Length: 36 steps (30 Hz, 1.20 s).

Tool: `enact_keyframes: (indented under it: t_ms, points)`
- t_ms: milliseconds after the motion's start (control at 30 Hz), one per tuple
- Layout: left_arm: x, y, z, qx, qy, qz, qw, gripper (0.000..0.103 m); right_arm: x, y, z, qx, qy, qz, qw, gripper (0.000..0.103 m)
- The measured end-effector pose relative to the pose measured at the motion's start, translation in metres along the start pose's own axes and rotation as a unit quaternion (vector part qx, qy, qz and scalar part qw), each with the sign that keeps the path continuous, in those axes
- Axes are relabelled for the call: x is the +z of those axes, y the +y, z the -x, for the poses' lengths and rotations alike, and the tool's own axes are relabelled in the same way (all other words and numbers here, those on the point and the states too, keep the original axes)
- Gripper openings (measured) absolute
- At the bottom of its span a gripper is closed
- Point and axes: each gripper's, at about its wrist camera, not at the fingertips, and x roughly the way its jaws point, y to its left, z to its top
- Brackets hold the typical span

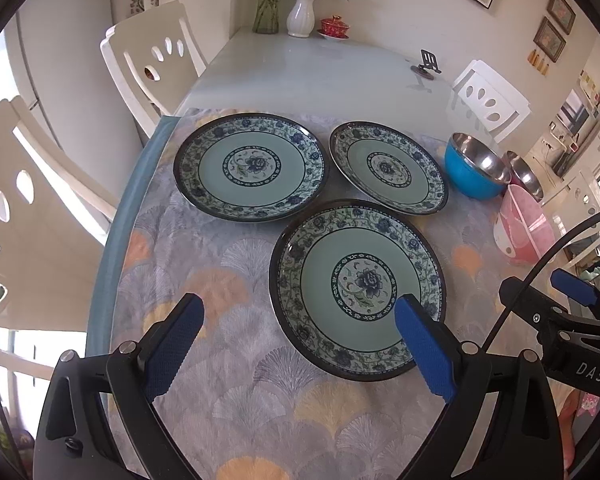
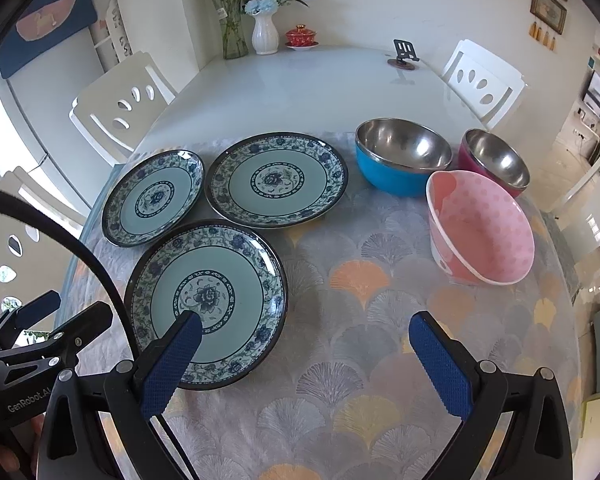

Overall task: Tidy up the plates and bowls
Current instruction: 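Move both grippers toward the nearest blue-and-white plate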

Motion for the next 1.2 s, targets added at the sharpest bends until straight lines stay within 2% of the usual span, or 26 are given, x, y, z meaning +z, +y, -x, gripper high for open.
enact_keyframes:
  t_ms: [1200]
  points:
    - [-0.003, 0.004, -0.012, -0.009, 0.018, 0.016, 0.9997, 0.096, -0.003, -0.003, -0.014, -0.004, 0.018, -0.007, 1.0, 0.103]
